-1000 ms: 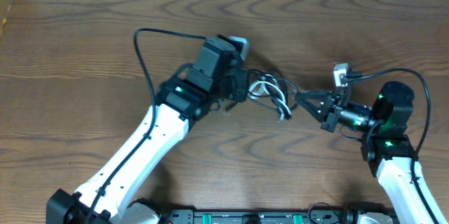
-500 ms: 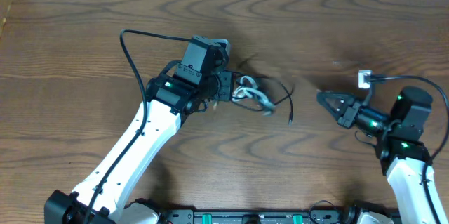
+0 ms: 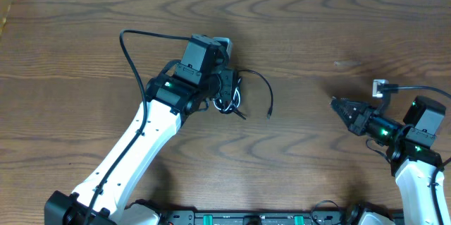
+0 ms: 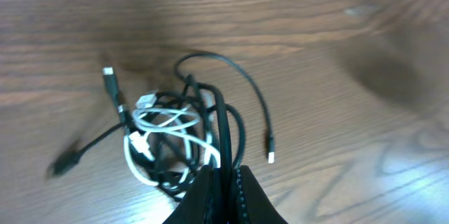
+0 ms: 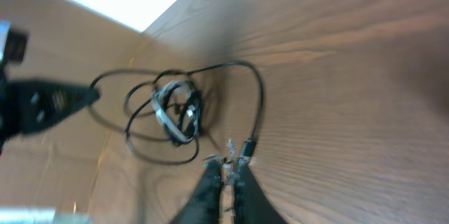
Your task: Untangle cables
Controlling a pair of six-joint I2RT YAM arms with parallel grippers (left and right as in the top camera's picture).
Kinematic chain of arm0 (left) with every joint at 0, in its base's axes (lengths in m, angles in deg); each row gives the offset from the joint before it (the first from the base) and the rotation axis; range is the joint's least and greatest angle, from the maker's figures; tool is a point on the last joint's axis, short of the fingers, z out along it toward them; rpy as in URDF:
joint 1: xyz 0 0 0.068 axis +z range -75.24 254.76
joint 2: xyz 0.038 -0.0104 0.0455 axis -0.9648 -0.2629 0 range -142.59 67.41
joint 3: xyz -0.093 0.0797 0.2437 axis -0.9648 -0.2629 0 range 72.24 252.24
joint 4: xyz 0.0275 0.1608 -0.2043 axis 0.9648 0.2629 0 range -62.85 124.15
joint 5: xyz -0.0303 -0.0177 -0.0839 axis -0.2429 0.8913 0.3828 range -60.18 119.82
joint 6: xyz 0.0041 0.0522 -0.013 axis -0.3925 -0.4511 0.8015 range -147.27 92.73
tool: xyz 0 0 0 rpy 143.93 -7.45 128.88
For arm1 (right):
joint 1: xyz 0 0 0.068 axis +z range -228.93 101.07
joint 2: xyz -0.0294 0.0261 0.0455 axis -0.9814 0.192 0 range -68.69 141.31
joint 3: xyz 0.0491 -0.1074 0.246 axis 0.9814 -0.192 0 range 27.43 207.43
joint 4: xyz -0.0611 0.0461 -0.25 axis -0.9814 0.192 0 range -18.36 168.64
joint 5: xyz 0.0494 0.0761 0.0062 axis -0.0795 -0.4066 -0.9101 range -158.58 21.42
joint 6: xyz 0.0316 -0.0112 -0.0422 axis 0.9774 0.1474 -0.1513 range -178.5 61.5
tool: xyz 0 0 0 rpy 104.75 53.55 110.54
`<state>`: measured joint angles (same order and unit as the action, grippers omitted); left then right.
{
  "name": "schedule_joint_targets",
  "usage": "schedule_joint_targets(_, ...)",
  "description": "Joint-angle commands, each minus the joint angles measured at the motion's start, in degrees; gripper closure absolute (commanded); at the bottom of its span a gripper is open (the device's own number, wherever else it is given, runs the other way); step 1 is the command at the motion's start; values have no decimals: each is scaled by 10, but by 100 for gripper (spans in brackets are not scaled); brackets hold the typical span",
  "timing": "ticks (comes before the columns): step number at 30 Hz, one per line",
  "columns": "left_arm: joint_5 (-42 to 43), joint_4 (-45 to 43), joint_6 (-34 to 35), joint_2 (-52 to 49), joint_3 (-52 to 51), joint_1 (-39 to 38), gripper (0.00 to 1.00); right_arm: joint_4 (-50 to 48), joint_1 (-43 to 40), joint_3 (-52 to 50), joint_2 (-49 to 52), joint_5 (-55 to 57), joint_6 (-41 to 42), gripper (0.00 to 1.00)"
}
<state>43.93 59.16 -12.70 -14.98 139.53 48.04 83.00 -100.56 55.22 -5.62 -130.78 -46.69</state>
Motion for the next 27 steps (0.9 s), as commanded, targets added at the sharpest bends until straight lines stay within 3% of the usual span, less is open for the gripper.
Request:
schedule_joint_targets(1, 98, -38, 0, 12, 12, 2, 92, 0, 20, 6, -1, -77, -96, 71)
schedule_joint_targets(4, 140, -77, 43, 12, 12, -2, 93, -11, 56, 6, -1, -76, -98, 36)
schedule_joint_targets(8, 153, -123, 57, 12, 12, -36, 93, -47, 113, 6, -1, -48, -90, 9)
schedule_joint_targets(11, 153, -144, 57, 12, 12, -56, 93, -54, 143, 6, -1, 22, -48, 7)
schedule_joint_targets(12, 153, -162, 57, 12, 12, -69, 92, -55, 163, 6, -1, 43, -46, 1)
schedule_joint_targets(21, 145, -203, 50, 14, 13, -66, 92, -68, 196, 6, 0, 75, -46, 1)
schedule_joint_targets(25, 43, -195, 49, 17, 12, -40, 93, -68, 196, 6, 0, 77, -45, 1)
schedule_joint_targets(27, -50, -179, 50, 17, 12, -27, 92, -68, 196, 6, 0, 77, -46, 1)
